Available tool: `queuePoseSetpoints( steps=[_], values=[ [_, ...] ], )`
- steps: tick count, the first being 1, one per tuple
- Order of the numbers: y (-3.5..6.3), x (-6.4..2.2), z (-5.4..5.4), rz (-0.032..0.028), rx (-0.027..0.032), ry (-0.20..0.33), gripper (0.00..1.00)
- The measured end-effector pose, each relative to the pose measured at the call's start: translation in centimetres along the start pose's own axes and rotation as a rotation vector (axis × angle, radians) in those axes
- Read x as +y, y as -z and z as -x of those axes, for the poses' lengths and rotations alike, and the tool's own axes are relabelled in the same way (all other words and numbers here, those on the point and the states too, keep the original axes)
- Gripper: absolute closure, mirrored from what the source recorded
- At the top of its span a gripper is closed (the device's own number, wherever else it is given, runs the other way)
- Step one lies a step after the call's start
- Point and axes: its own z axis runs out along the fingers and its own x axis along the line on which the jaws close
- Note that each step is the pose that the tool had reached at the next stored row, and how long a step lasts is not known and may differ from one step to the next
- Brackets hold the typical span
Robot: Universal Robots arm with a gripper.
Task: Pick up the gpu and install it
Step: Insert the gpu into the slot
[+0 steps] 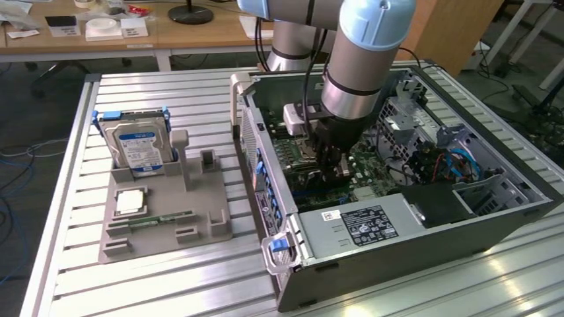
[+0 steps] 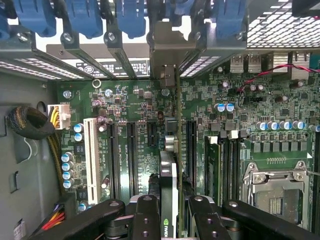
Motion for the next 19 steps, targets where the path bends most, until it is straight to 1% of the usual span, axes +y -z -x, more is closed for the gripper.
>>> queuePoseSetpoints(
  steps=[12,13,14,15,16,19],
  values=[
    [-0.03,0.0,0.0,0.0,-0.0004,0.0,0.73],
    [-0.05,0.0,0.01,-0.0002,-0.0008,0.0,0.72],
    [-0.05,0.0,0.01,-0.0003,-0.0008,0.0,0.66],
    [-0.03,0.0,0.01,-0.0002,-0.0003,0.0,0.66],
    [-0.02,0.0,0.0,-0.0001,-0.0001,0.0,0.6],
    [-0.01,0.0,0.0,0.0,0.0,0.0,0.6]
  ],
)
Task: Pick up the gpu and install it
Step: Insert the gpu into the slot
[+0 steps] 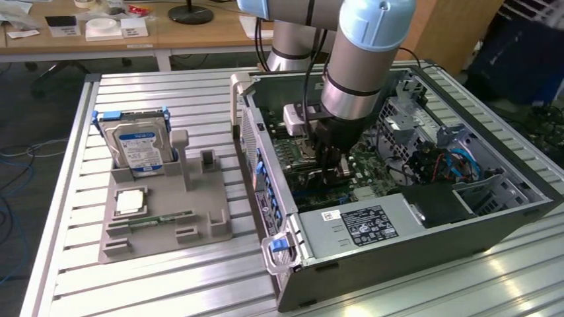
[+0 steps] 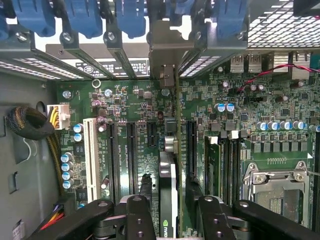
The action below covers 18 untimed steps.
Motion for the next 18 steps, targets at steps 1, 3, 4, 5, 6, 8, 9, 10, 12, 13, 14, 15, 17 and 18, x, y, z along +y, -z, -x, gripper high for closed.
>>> queuePoseSetpoints(
  steps=[1,3,4,5,6,8,9,10,12,13,14,15,17,18],
  values=[
    [0.04,0.0,0.0,0.0001,0.0003,0.0,0.6],
    [0.26,-0.01,0.0,0.0,0.0011,0.0,0.6],
    [0.42,-0.01,0.0,-0.0001,0.0016,0.0,0.6],
    [0.6,-0.02,0.0,0.0,0.0021,0.0,0.6],
    [0.8,-0.02,0.0,-0.0001,0.0028,0.0,0.6],
    [1.16,-0.02,0.1,-0.0002,0.0042,0.0,0.6],
    [1.19,-0.02,0.1,-0.0002,0.0043,0.0,0.6],
    [1.19,-0.02,0.1,-0.0003,0.0043,0.0,0.6],
    [1.2,-0.01,0.1,-0.0002,0.0045,0.0,0.6],
    [1.19,0.0,0.2,-0.0003,0.0044,0.0,0.6],
    [1.19,0.0,0.3,-0.0002,0.0044,0.0,0.6],
    [1.19,0.0,0.3,-0.0002,0.0045,0.0,0.6],
    [1.19,0.0,0.3,-0.0002,0.0045,0.0,0.6],
    [1.19,0.0,0.3,-0.0002,0.0045,0.0,0.6]
  ],
)
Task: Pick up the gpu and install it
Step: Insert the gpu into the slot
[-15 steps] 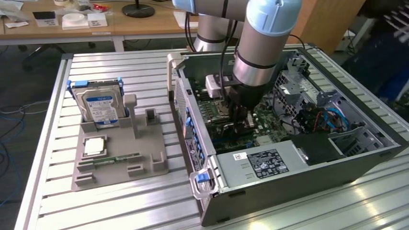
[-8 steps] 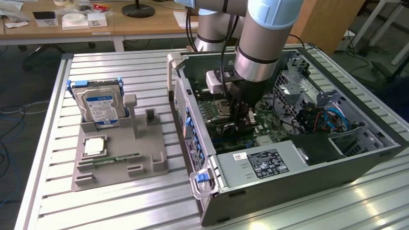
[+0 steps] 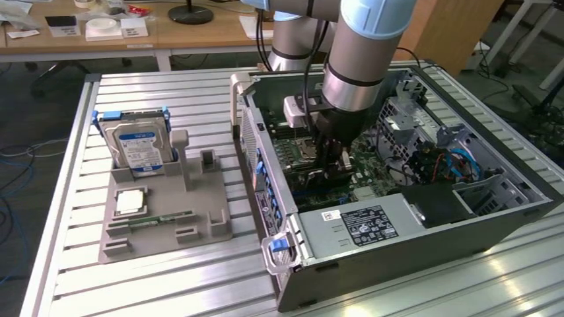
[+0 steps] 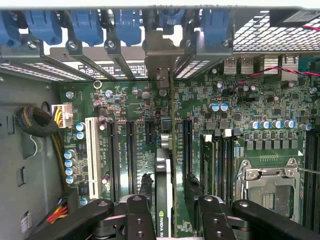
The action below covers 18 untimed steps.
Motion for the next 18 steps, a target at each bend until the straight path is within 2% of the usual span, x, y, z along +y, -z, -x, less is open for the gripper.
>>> queuePoseSetpoints(
  steps=[9,10,11,13,14,18],
  values=[
    [0.0,0.0,0.0,0.0,0.0,0.0,0.6],
    [0.0,0.0,0.0,0.0,-0.0001,0.0,0.61],
    [0.0,0.0,0.0,0.0,0.0001,0.0,0.67],
    [0.01,0.0,0.0,0.0001,0.0004,0.0,0.67],
    [0.01,0.0,0.0,0.0001,0.0002,0.0,0.73],
    [0.0,0.0,0.0,0.0,0.0,0.0,0.74]
  ],
)
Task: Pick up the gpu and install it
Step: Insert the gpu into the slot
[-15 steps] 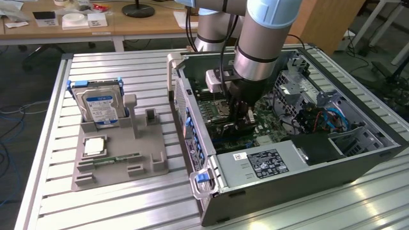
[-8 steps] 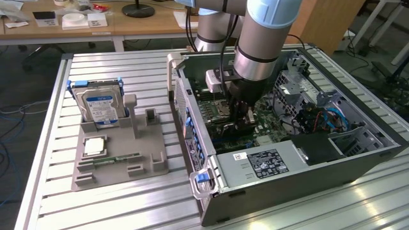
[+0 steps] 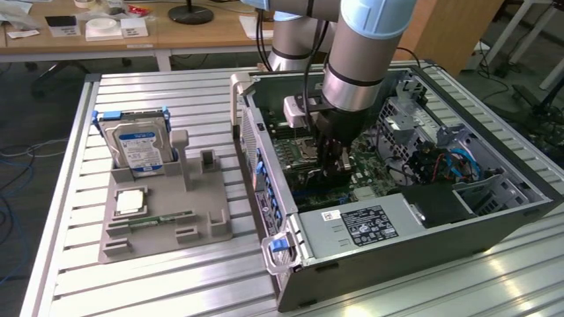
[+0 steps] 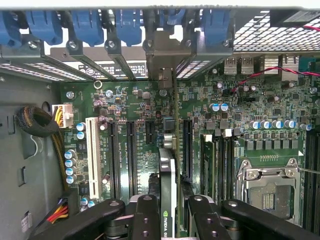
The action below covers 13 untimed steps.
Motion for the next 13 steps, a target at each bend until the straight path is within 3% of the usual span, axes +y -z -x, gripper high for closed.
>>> queuePoseSetpoints(
  steps=[13],
  values=[
    [-0.1,0.05,-0.04,-0.0001,-0.0007,0.0,0.74]
  ],
)
